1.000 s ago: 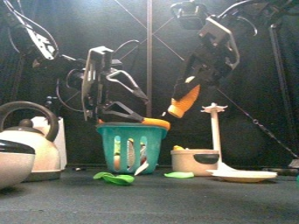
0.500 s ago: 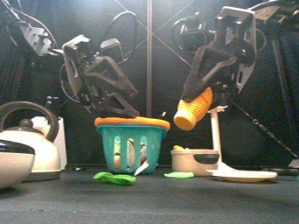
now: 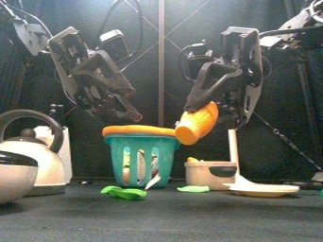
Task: Place corn onto table for cut
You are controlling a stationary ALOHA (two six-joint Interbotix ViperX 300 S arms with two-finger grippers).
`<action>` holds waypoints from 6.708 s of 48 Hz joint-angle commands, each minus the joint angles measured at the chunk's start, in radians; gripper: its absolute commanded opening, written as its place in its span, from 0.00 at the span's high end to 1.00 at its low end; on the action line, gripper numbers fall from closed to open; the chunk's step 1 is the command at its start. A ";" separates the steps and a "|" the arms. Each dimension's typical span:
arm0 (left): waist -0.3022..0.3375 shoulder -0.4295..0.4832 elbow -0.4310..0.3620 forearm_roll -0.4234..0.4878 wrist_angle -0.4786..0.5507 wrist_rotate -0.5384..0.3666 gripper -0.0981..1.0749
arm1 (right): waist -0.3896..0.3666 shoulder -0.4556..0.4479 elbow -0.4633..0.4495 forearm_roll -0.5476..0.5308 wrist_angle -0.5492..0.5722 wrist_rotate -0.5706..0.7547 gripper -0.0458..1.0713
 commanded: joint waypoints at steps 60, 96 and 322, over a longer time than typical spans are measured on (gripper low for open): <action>0.002 -0.015 -0.008 0.006 0.002 0.002 0.18 | -0.132 0.187 -0.101 -0.311 -0.032 0.215 0.10; 0.000 -0.012 0.008 0.003 0.003 0.000 0.18 | 0.041 -0.064 0.005 -0.160 0.219 0.213 0.12; -0.225 0.126 -0.080 -0.120 0.029 -0.008 0.18 | 0.383 0.091 -0.117 0.213 0.446 0.206 0.62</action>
